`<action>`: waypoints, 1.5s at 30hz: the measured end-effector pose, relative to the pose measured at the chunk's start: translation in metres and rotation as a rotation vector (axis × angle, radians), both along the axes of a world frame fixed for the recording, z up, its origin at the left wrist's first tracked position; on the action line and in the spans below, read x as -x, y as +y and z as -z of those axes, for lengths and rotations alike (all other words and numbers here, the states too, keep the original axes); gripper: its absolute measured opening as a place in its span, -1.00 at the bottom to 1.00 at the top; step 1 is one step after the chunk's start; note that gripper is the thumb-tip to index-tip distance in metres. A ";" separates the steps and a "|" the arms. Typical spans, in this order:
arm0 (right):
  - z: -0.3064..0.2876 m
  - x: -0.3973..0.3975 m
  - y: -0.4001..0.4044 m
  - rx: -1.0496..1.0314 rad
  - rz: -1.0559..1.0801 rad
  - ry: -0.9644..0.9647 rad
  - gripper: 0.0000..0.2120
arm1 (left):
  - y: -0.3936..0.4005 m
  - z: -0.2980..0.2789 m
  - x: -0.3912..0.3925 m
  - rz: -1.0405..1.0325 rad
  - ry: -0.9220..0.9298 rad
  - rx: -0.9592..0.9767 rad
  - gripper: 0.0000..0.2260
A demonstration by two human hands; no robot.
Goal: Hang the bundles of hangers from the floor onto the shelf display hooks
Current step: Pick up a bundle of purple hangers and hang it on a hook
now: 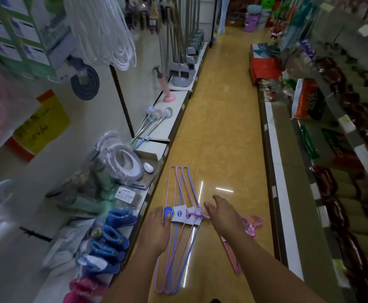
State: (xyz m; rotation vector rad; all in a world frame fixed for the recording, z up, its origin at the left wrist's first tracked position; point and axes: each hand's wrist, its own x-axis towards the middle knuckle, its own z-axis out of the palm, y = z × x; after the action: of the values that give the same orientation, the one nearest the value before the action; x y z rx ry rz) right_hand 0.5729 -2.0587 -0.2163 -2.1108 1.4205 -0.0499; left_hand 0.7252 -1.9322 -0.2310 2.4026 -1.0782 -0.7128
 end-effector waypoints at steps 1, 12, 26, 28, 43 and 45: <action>0.013 -0.004 -0.010 -0.011 -0.001 0.003 -0.49 | -0.008 0.013 -0.004 -0.004 0.007 -0.007 -0.57; 0.240 -0.061 -0.082 -0.070 -0.003 0.023 -0.60 | -0.075 0.255 -0.041 -0.019 0.104 -0.160 -0.54; 0.559 -0.110 -0.100 -0.182 -0.021 0.105 -0.56 | -0.110 0.567 -0.074 0.009 0.154 -0.202 -0.57; 0.582 -0.114 -0.096 -0.193 -0.031 0.101 -0.59 | -0.112 0.591 -0.071 0.004 0.194 -0.192 -0.58; 0.656 -0.128 -0.079 -0.303 0.016 0.064 -0.68 | -0.143 0.653 -0.047 -0.146 0.486 -0.209 -0.70; 0.649 -0.135 -0.081 -0.332 0.095 0.013 -0.67 | -0.140 0.648 -0.053 -0.105 0.435 -0.229 -0.72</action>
State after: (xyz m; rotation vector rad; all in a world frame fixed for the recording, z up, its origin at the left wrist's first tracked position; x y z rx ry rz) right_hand 0.7080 -2.1395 -0.8649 -1.7763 1.4259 0.1526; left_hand 0.7786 -2.0724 -0.8788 2.3039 -0.7185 -1.3055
